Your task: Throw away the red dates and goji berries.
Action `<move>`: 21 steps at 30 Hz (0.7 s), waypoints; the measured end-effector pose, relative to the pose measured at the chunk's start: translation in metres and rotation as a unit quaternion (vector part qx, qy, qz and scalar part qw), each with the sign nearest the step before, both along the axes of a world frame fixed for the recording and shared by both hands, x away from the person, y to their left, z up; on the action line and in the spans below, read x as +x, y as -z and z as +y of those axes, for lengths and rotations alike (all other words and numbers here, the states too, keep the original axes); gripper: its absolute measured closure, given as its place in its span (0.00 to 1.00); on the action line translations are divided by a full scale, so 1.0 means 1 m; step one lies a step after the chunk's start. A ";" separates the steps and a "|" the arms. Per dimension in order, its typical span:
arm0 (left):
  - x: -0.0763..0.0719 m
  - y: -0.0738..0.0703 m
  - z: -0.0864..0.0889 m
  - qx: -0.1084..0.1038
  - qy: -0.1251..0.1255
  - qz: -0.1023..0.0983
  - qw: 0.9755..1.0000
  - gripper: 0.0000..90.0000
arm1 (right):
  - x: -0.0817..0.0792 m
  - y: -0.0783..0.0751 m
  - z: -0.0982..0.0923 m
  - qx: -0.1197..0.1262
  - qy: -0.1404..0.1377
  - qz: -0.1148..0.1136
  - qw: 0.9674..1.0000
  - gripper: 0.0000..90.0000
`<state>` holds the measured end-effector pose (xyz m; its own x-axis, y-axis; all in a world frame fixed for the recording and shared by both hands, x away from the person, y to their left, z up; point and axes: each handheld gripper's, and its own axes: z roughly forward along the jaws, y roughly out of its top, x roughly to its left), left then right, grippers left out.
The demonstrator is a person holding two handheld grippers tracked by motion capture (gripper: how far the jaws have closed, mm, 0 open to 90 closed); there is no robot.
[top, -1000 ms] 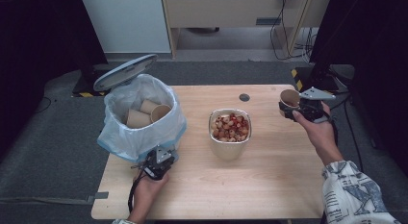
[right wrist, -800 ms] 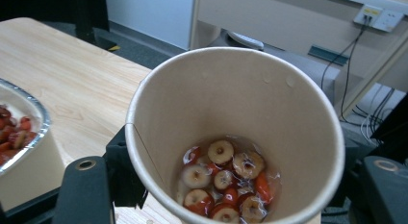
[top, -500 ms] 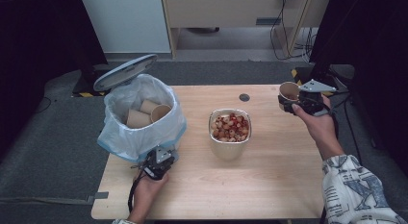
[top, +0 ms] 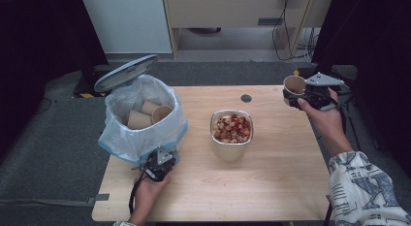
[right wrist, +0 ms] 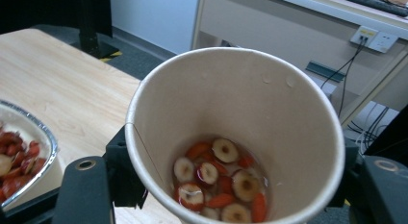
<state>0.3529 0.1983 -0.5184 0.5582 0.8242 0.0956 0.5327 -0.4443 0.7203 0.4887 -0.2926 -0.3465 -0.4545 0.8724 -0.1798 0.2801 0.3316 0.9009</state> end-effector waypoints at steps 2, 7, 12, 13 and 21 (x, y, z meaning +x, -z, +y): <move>0.000 0.000 0.000 0.000 0.000 0.000 1.000 1.00 | 0.000 -0.003 0.001 0.001 0.000 -0.001 1.000 0.34; 0.000 0.000 0.000 0.000 0.000 0.000 1.000 1.00 | 0.002 -0.007 0.009 -0.011 -0.021 -0.004 1.000 0.34; 0.000 0.000 0.000 0.000 0.001 0.000 1.000 1.00 | 0.006 -0.014 0.014 -0.009 -0.016 -0.006 1.000 0.34; 0.000 0.000 0.000 0.000 0.000 0.000 1.000 1.00 | 0.005 -0.016 0.021 -0.016 -0.032 -0.008 0.999 0.34; 0.000 0.000 0.000 0.000 0.001 0.000 1.000 1.00 | 0.007 -0.020 0.029 -0.014 -0.040 -0.007 0.999 0.34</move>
